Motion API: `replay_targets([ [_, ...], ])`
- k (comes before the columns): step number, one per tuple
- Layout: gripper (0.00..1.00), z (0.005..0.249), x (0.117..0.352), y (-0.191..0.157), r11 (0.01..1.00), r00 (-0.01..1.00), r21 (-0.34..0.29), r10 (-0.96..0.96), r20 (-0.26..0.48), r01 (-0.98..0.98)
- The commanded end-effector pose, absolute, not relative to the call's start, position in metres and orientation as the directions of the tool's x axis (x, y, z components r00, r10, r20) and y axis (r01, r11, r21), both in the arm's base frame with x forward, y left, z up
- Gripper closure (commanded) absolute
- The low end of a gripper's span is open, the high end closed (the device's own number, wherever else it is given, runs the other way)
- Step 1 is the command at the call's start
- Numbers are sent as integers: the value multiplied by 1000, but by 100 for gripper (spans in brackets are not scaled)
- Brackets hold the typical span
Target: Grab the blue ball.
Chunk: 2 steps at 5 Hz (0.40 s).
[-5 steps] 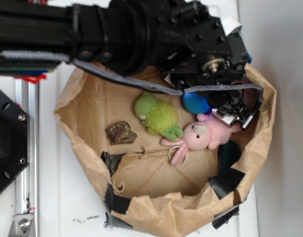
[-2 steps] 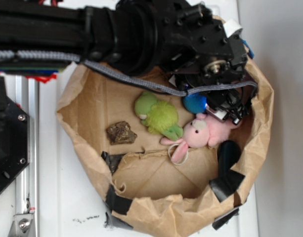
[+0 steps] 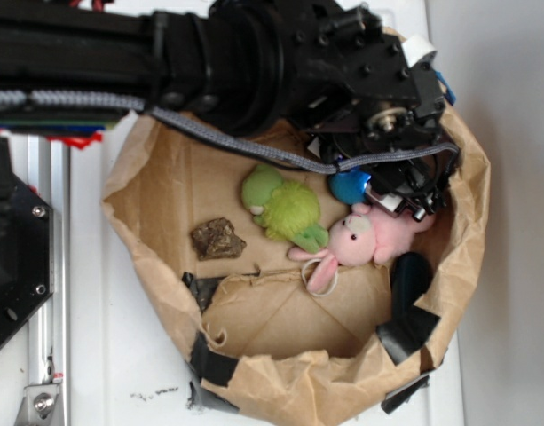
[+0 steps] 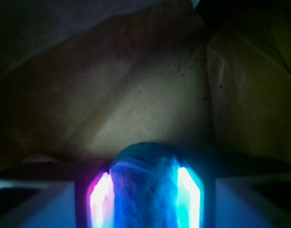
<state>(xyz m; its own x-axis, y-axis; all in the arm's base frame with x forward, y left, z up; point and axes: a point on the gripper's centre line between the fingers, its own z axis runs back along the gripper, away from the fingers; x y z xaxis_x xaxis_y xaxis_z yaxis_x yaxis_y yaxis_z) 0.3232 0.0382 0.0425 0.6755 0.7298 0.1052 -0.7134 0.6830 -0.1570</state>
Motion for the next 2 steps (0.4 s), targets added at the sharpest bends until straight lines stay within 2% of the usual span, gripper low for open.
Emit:
replay_targets([
  [1,100,70,331,44,732,720,-197,679,142,-652],
  [2,100,116,322,36,831,825,-184,549,129,-524],
])
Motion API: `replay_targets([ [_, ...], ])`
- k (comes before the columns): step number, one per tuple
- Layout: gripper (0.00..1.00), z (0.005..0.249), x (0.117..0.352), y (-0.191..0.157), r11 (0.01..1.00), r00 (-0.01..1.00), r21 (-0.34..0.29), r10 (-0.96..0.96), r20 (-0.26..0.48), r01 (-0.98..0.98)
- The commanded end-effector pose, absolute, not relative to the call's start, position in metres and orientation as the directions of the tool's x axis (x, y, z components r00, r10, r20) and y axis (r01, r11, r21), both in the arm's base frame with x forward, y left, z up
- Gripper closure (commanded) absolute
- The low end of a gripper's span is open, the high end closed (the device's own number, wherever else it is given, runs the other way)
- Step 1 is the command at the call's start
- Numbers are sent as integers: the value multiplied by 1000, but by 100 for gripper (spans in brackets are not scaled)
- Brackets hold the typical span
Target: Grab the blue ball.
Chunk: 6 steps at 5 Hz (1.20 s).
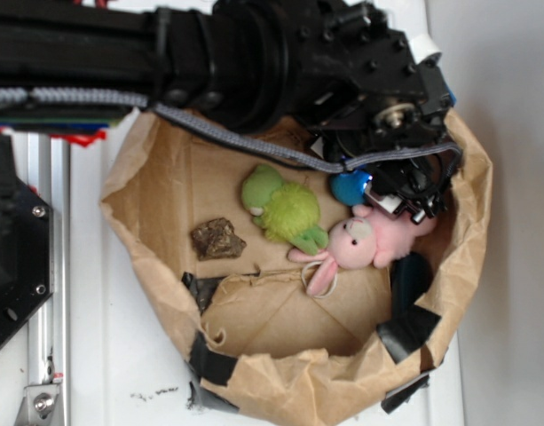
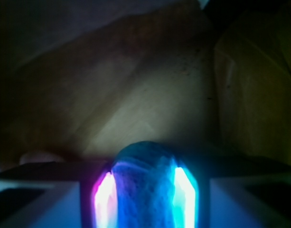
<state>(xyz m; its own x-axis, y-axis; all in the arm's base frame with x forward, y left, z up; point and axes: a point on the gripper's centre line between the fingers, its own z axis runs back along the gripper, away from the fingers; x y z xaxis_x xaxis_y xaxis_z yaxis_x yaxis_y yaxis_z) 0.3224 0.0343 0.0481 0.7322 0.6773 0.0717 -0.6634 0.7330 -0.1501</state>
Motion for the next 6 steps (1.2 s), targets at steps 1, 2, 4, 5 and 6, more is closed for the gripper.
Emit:
replay_targets([
  [1,100,162,294,27,910,909,-150,404,105,-387],
  [2,100,188,265,7,949,956,-204,267,119,-240],
  [4,100,198,251,-2,980,975,-118,175,140,-159],
  [5,100,197,251,-3,980,973,-115,181,145,-165],
  [6,100,195,248,-3,977,968,-112,199,155,-183],
])
